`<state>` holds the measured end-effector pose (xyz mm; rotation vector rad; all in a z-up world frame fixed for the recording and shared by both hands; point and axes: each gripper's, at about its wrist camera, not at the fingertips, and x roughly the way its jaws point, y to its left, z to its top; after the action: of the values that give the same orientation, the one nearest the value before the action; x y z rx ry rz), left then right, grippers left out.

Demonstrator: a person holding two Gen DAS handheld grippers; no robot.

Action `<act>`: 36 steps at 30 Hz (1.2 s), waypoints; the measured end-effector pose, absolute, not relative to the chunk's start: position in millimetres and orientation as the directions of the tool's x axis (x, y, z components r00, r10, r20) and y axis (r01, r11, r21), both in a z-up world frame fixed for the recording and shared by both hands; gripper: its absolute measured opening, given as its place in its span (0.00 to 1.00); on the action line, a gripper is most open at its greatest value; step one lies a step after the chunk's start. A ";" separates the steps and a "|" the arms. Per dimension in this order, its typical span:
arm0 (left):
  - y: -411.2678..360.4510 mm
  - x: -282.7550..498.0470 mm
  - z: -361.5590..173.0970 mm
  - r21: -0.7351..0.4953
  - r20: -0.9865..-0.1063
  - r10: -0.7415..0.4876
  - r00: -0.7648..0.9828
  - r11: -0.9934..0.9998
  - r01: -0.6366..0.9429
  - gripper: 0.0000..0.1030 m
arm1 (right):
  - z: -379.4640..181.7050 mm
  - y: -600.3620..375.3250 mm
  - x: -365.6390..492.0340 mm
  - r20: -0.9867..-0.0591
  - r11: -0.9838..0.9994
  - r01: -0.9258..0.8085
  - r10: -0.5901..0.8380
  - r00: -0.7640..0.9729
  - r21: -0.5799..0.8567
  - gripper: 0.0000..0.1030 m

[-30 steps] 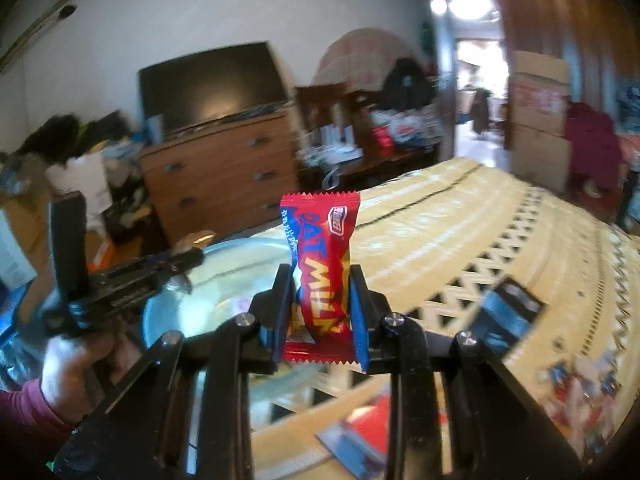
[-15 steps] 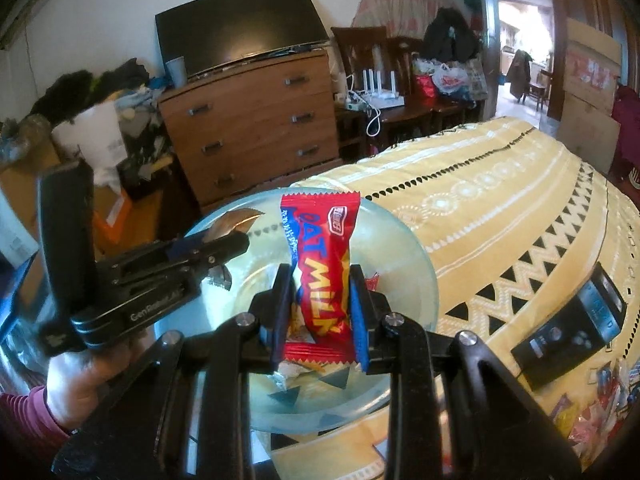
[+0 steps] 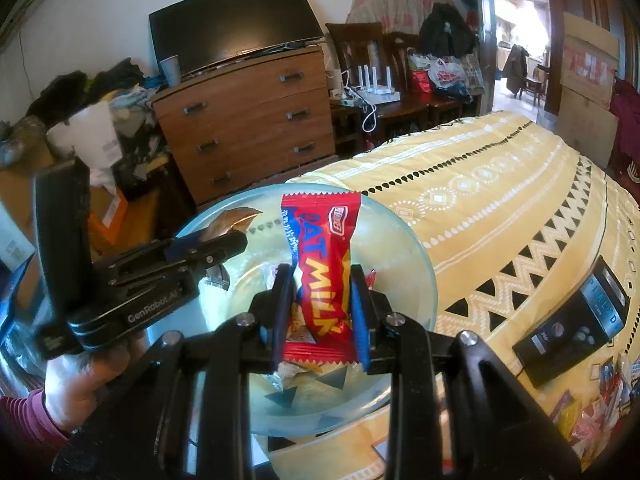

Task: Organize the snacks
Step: 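Carry both candies over the glass bowl and open both tools to drop them, then move both tools back over the snack pile and grasp another red Milk bar with the right tool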

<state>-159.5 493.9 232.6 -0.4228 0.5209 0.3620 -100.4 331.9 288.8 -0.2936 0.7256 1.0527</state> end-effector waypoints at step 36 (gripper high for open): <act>467.4 -166.5 236.4 -0.258 -0.560 0.259 0.787 0.848 -0.463 0.77 | 294.0 286.3 -120.4 -0.598 0.523 -0.846 0.713 0.366 0.105 0.79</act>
<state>-166.5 467.4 236.4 -0.3993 0.5373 0.4007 -120.4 286.3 294.0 -0.2354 0.6412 1.0130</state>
